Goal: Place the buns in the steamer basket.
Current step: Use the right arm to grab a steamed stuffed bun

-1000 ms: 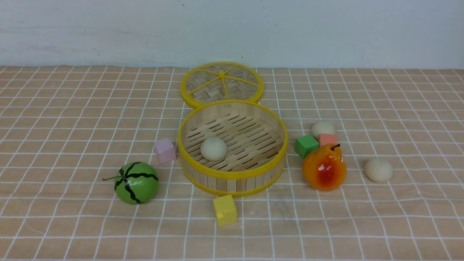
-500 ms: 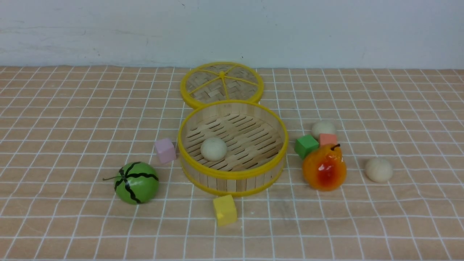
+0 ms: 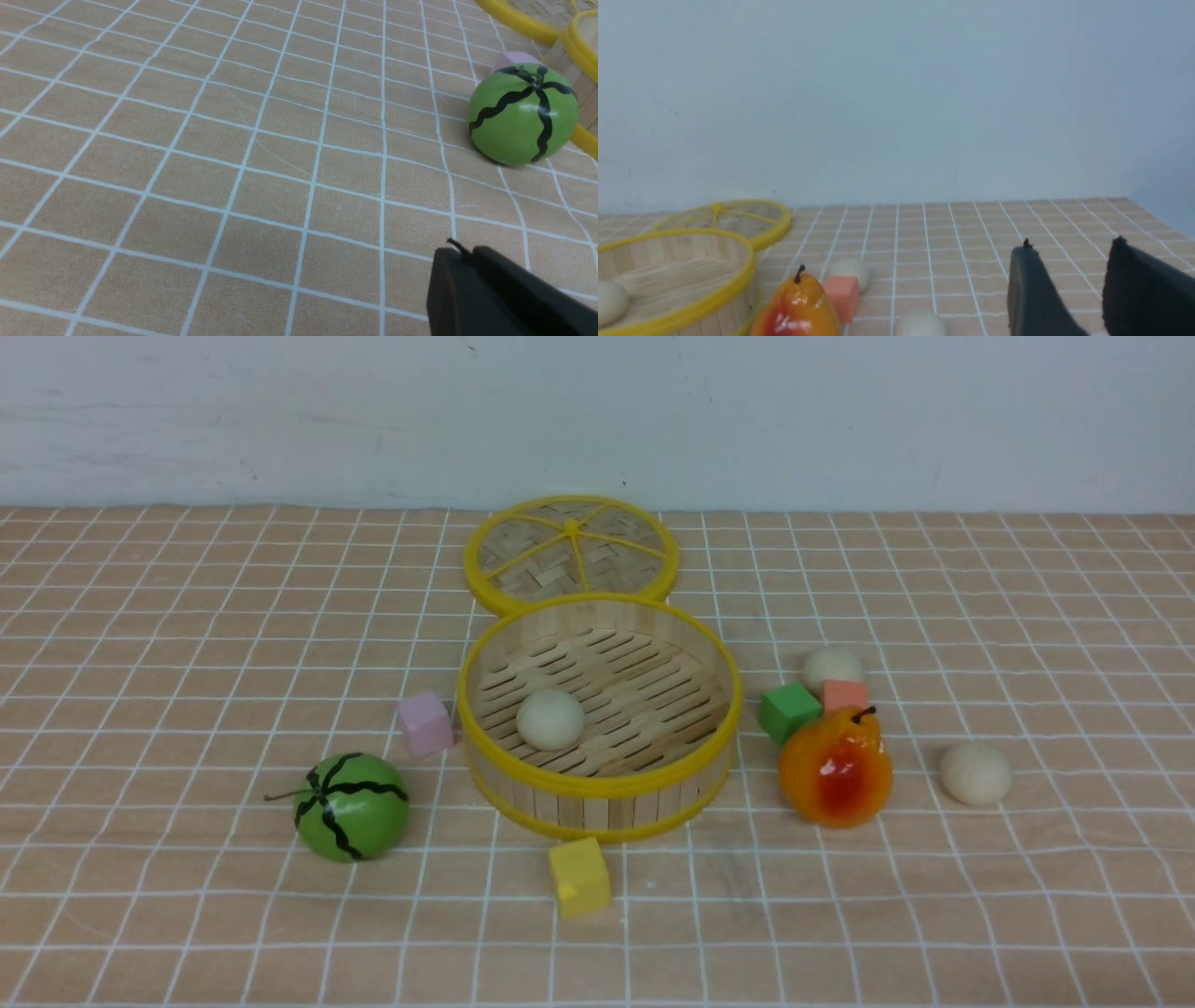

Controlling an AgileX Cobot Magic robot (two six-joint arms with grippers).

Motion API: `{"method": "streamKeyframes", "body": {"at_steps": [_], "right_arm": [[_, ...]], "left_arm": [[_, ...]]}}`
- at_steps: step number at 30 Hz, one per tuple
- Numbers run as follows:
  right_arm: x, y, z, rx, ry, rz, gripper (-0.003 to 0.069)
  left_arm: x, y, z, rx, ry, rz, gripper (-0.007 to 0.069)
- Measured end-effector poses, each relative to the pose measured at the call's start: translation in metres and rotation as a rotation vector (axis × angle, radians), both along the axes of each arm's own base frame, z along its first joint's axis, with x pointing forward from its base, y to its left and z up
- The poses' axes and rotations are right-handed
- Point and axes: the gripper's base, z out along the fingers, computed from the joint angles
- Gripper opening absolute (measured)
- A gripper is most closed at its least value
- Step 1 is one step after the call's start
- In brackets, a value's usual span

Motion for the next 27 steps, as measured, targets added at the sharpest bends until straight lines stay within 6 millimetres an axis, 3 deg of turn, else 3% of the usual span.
{"method": "streamKeyframes", "body": {"at_steps": [8,12,16,21,24,27], "right_arm": [[0.004,0.0,0.011,0.192,0.025,0.03,0.0239],[0.012,-0.002,0.044,0.214,0.093,0.009,0.0239],[0.027,-0.006,0.09,0.229,0.239,-0.041,0.0239],[0.053,-0.01,0.122,0.23,0.462,-0.102,0.0239],[0.076,-0.01,0.12,0.222,0.633,-0.11,0.0239],[0.103,-0.007,0.103,0.195,0.835,-0.071,0.0239]], "left_arm": [[0.0,0.0,0.0,0.0,-0.006,0.0,0.0036],[-0.001,0.0,0.0,0.0,-0.002,0.0,0.0036],[-0.001,0.0,-0.001,0.0,0.006,-0.006,0.0038],[-0.001,0.0,-0.002,0.0,0.009,-0.009,0.0038],[-0.001,0.0,-0.002,0.0,0.01,-0.009,0.0038],[-0.001,0.0,-0.002,0.0,0.01,-0.009,0.0038]]}}
